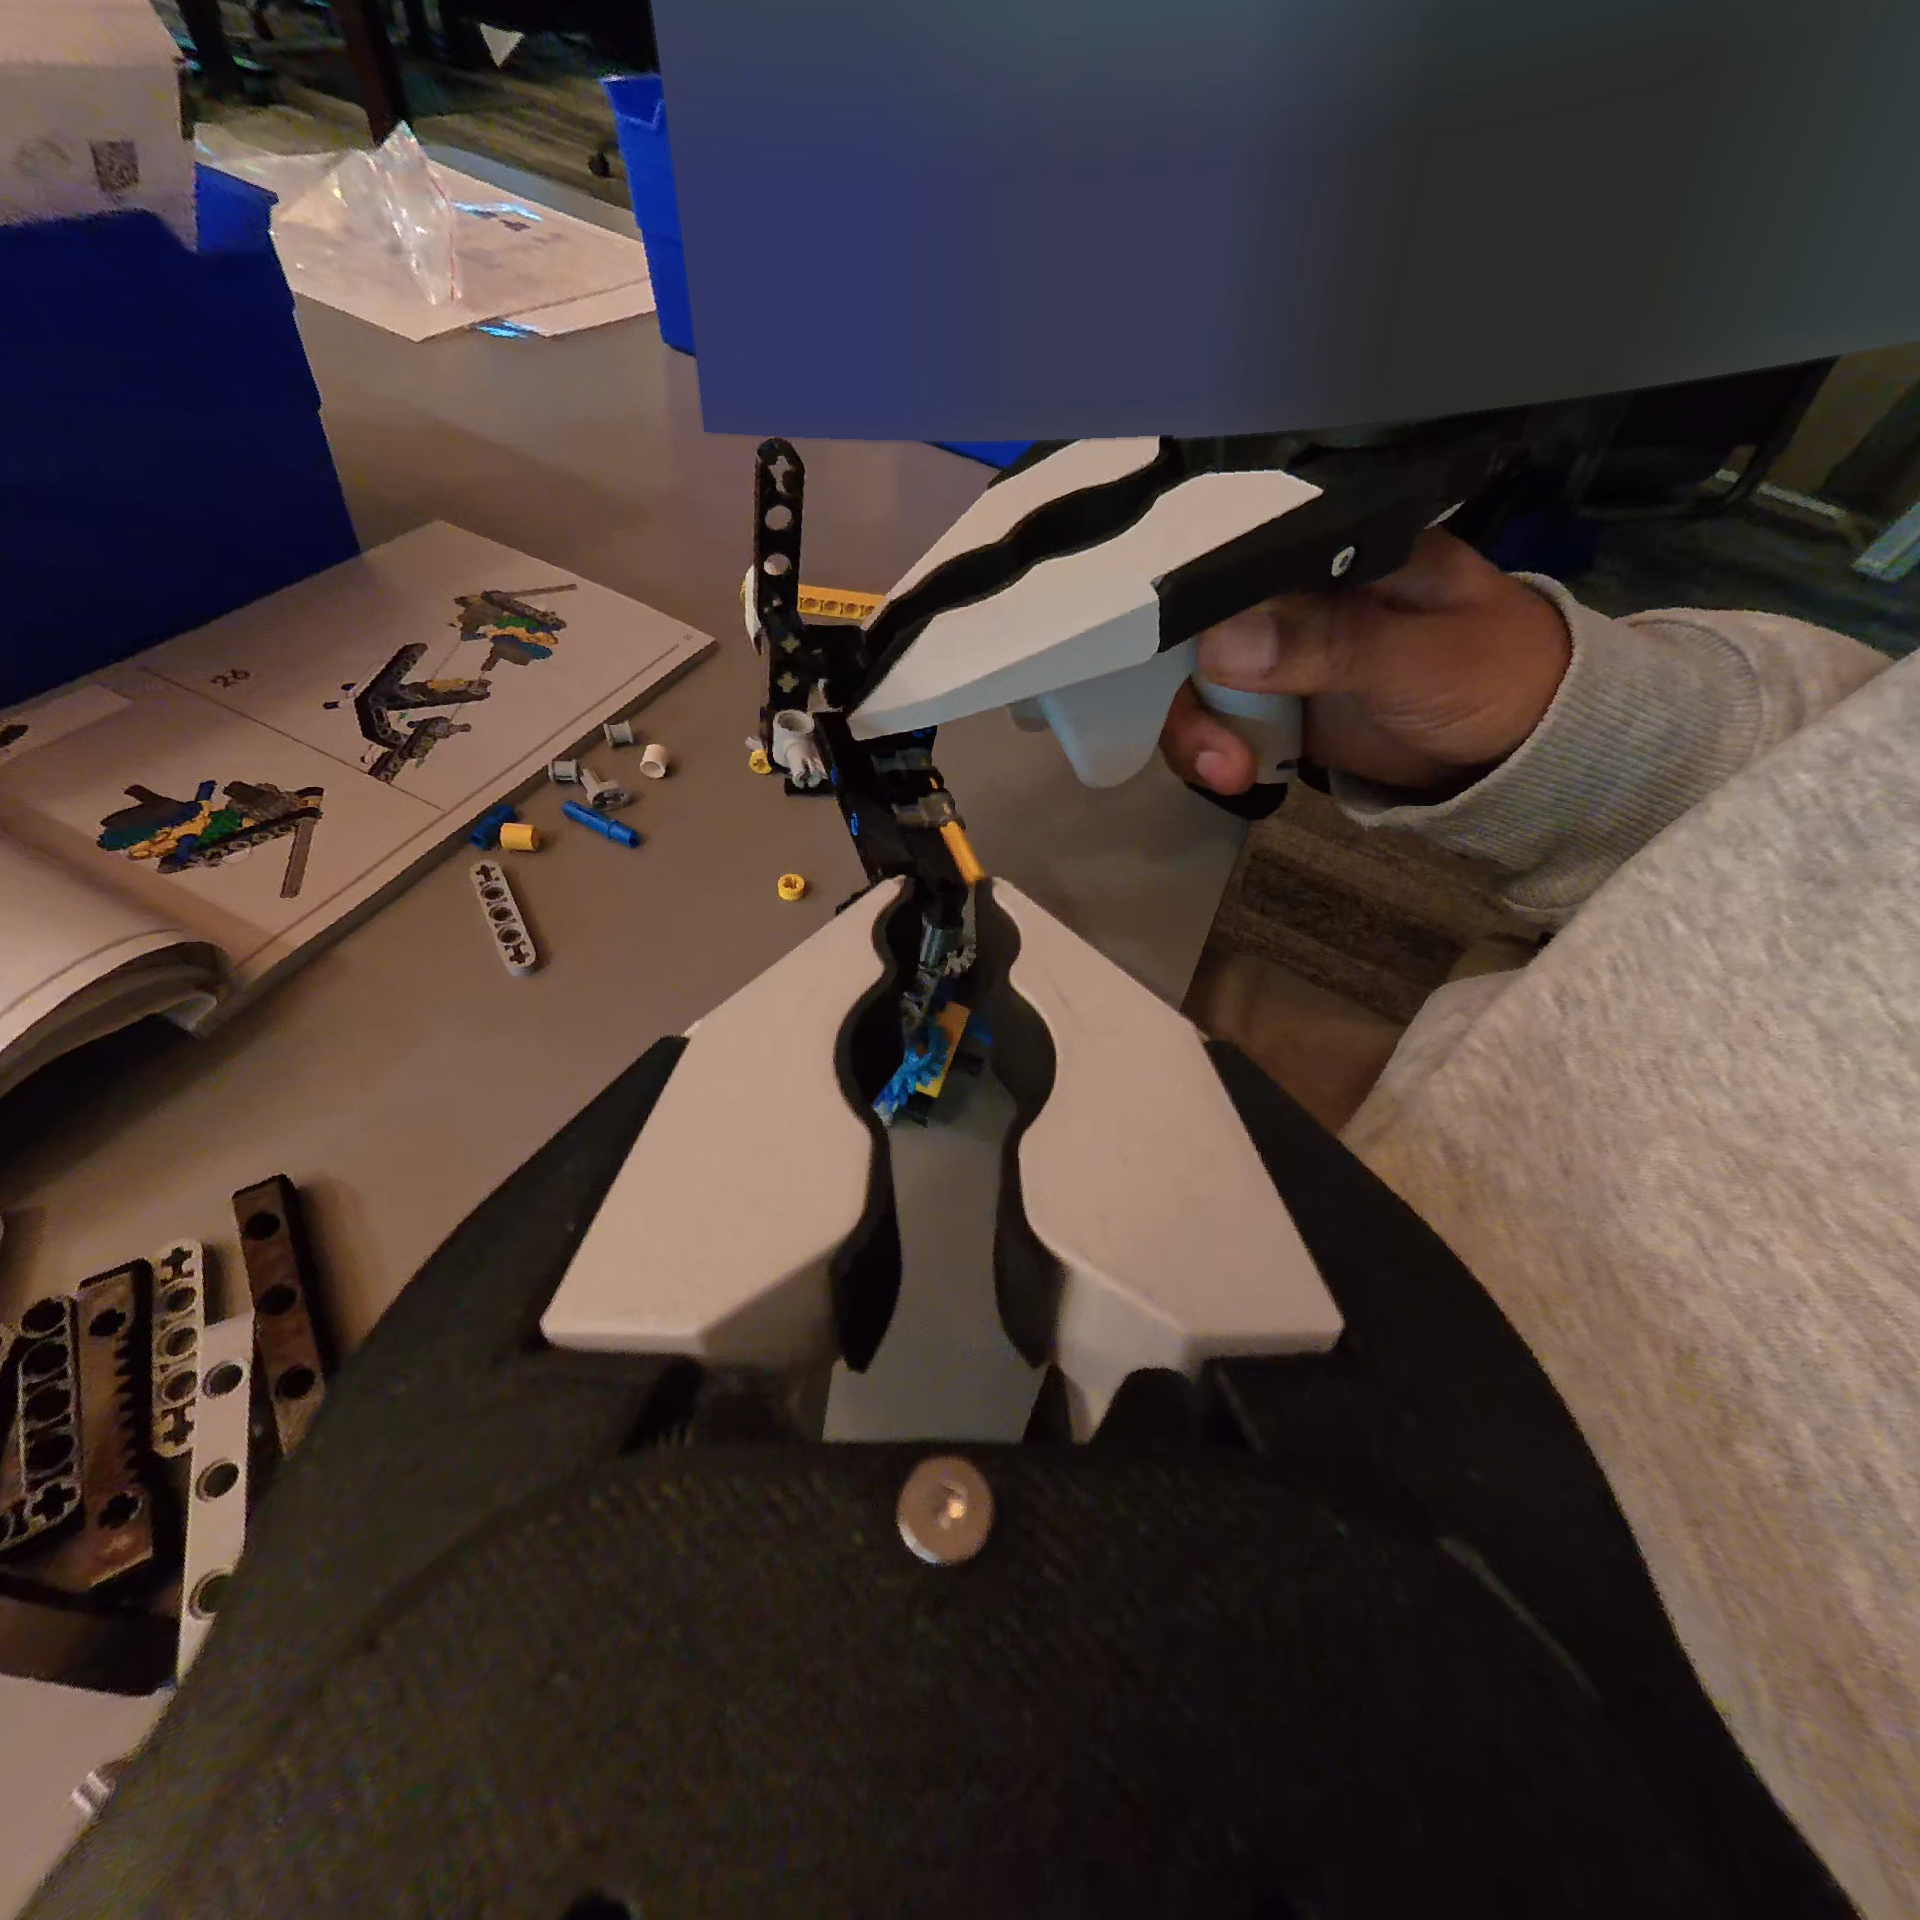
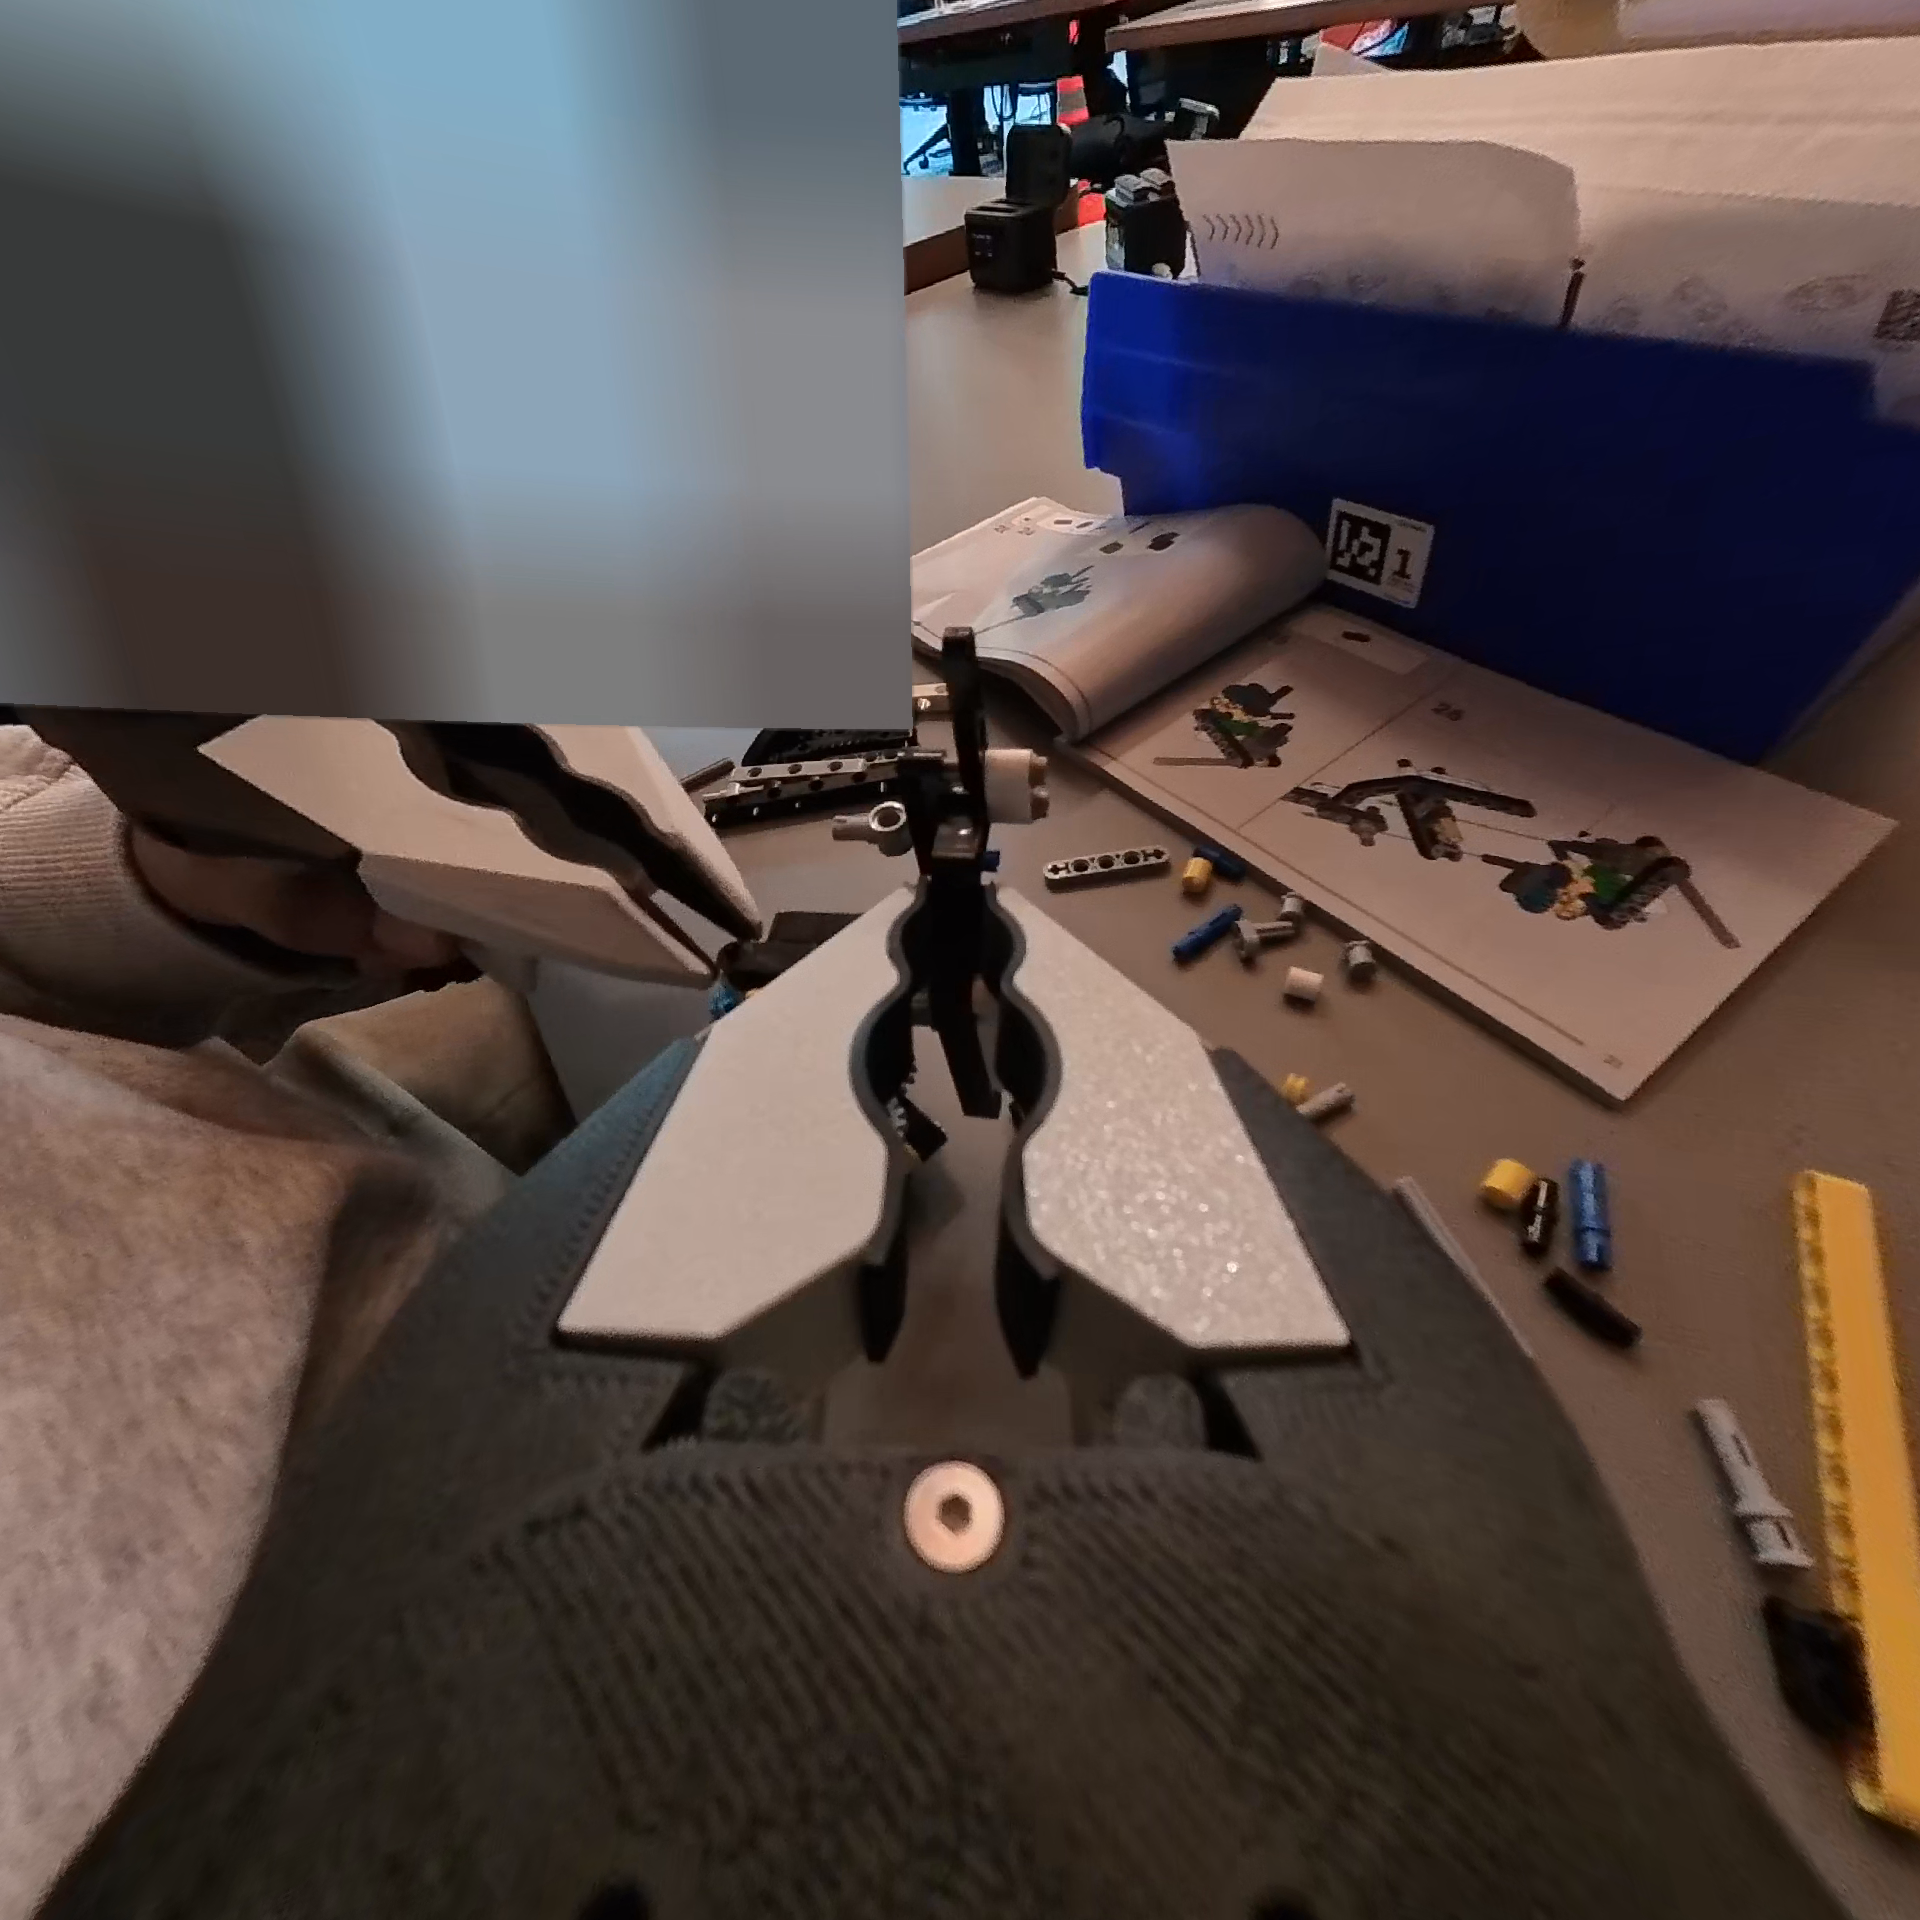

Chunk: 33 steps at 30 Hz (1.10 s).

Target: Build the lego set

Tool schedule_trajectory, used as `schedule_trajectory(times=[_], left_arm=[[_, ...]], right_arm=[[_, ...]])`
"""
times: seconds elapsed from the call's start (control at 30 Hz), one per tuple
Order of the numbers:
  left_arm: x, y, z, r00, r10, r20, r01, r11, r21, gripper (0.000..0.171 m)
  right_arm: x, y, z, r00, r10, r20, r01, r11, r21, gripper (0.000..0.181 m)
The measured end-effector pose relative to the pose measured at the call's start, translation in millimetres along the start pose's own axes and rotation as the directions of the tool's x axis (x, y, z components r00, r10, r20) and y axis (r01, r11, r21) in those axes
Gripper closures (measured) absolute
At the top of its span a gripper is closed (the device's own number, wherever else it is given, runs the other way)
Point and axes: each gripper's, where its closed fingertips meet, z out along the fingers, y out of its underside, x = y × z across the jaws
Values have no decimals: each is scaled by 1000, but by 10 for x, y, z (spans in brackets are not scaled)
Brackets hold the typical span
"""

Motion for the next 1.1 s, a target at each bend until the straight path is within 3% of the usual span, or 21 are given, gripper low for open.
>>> schedule_trajectory(times=[0.47,1.1], left_arm=[[-2,38,31,999,22,32,-21,999,-30,167],[0,67,30,996,-84,-26,83,996,-35,165]], right_arm=[[9,12,-3,1000,-7,-7,7,1000,-8,174],[16,29,-6,994,-95,-56,93,995,-42,174]])
